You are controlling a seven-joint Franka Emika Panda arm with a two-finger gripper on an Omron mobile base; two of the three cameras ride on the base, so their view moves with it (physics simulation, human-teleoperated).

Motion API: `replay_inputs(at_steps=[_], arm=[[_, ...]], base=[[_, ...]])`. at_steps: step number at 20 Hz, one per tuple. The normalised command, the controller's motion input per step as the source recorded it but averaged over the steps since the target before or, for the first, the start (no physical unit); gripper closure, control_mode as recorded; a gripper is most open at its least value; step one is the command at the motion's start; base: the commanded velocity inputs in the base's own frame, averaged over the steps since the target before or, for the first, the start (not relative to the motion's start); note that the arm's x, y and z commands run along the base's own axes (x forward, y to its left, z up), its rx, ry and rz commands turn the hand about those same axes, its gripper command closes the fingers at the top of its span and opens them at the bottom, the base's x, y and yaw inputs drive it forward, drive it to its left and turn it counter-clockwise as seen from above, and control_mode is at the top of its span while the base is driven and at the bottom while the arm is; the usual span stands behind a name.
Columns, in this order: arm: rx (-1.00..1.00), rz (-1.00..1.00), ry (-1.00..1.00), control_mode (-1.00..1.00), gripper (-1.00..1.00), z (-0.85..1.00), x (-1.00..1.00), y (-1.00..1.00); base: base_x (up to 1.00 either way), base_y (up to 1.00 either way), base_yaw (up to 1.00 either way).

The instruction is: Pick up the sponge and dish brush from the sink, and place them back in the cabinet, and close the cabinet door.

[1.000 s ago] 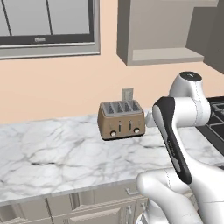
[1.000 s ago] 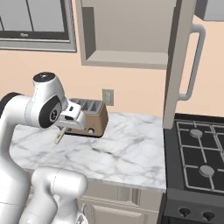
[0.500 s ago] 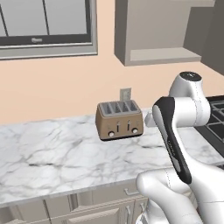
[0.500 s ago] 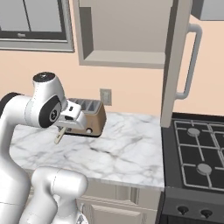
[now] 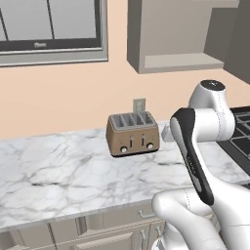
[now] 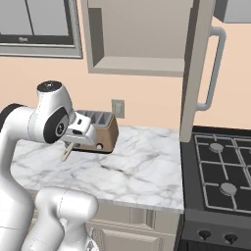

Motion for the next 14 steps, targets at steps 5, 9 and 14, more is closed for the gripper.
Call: replay_inputs(at_steps=[5, 9, 14], arm=[[0.0, 0.0, 0.0, 1.0, 1.0, 0.0, 0.0, 0.0], [0.0, 0.0, 0.0, -1.0, 1.0, 0.0, 0.0, 0.0], [0.0, 0.0, 0.0, -1.0, 1.0, 0.0, 0.0, 0.0]], base=[[0.0, 0.0, 0.0], [0.0, 0.0, 0.0], [0.0, 0.0, 0.0]])
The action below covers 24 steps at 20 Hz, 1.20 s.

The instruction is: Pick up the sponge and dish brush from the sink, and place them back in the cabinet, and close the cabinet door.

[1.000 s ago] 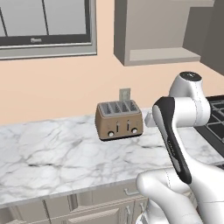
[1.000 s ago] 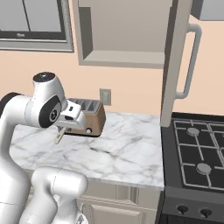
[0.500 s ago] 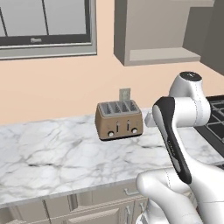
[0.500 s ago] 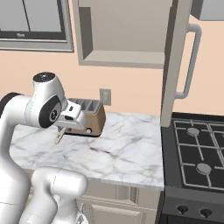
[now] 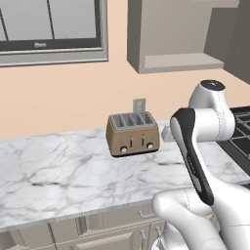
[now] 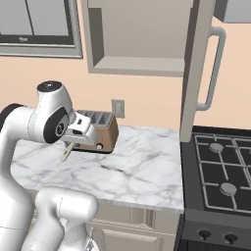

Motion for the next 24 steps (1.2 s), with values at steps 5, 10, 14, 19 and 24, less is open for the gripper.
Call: replay_inputs(at_steps=[5, 10, 14, 19, 24], arm=[[0.0, 0.0, 0.0, -1.0, 1.0, 0.05, -0.02, -0.01], [0.0, 0.0, 0.0, -1.0, 1.0, 0.34, 0.0, -0.07], [0.0, 0.0, 0.0, -1.0, 1.0, 0.58, 0.02, 0.0], [0.0, 0.0, 0.0, -1.0, 1.0, 0.65, 0.01, 0.0], [0.0, 0.0, 0.0, -1.0, 1.0, 0.52, 0.0, -0.01]], base=[[0.0, 0.0, 0.0], [0.0, 0.0, 0.0], [0.0, 0.0, 0.0], [0.0, 0.0, 0.0], [0.0, 0.0, 0.0]])
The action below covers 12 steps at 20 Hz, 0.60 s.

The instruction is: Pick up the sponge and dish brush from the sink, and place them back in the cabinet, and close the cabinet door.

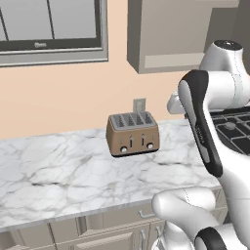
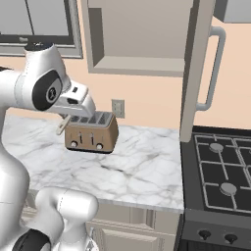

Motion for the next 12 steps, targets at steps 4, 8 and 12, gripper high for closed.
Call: replay_inputs(at_steps=[4, 8, 12], arm=[[0.0, 0.0, -0.01, -1.0, 1.0, 0.39, 0.0, -0.07], [0.0, 0.0, -0.01, -1.0, 1.0, 0.35, 0.01, -0.08], [0.0, 0.0, -0.03, -1.0, 1.0, 0.27, 0.06, -0.08]], base=[[0.0, 0.0, 0.0], [0.0, 0.0, 0.0], [0.0, 0.0, 0.0]])
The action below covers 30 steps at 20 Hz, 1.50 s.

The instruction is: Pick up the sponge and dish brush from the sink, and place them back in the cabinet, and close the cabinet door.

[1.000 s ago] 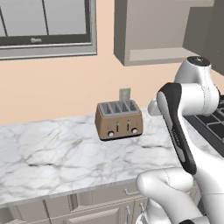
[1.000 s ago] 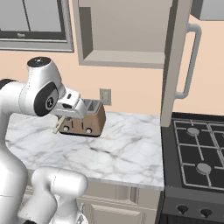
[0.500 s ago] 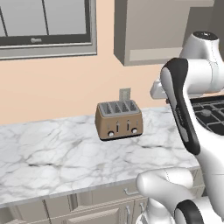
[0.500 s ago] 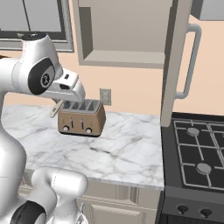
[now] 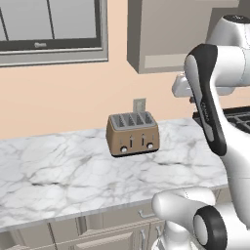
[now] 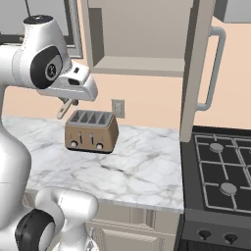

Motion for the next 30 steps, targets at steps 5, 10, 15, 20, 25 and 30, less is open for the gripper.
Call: replay_inputs(at_steps=[5, 10, 15, 20, 25, 30], arm=[[0.0, 0.0, -0.08, -1.0, 1.0, 0.16, 0.09, -0.08], [0.0, 0.0, -0.14, -1.0, 1.0, 0.07, 0.14, -0.17], [0.0, 0.0, -0.21, -1.0, 1.0, 0.0, 0.01, -0.12], [-0.01, 0.0, -0.21, -1.0, 1.0, 0.0, 0.02, -0.1], [0.0, -0.02, -0.17, -1.0, 1.0, 0.08, 0.13, -0.09], [0.0, -0.04, -0.12, -1.0, 1.0, 0.19, 0.25, -0.12]], base=[[0.0, 0.0, 0.0], [0.0, 0.0, 0.0], [0.0, 0.0, 0.0], [0.0, 0.0, 0.0], [0.0, 0.0, 0.0], [0.0, 0.0, 0.0]])
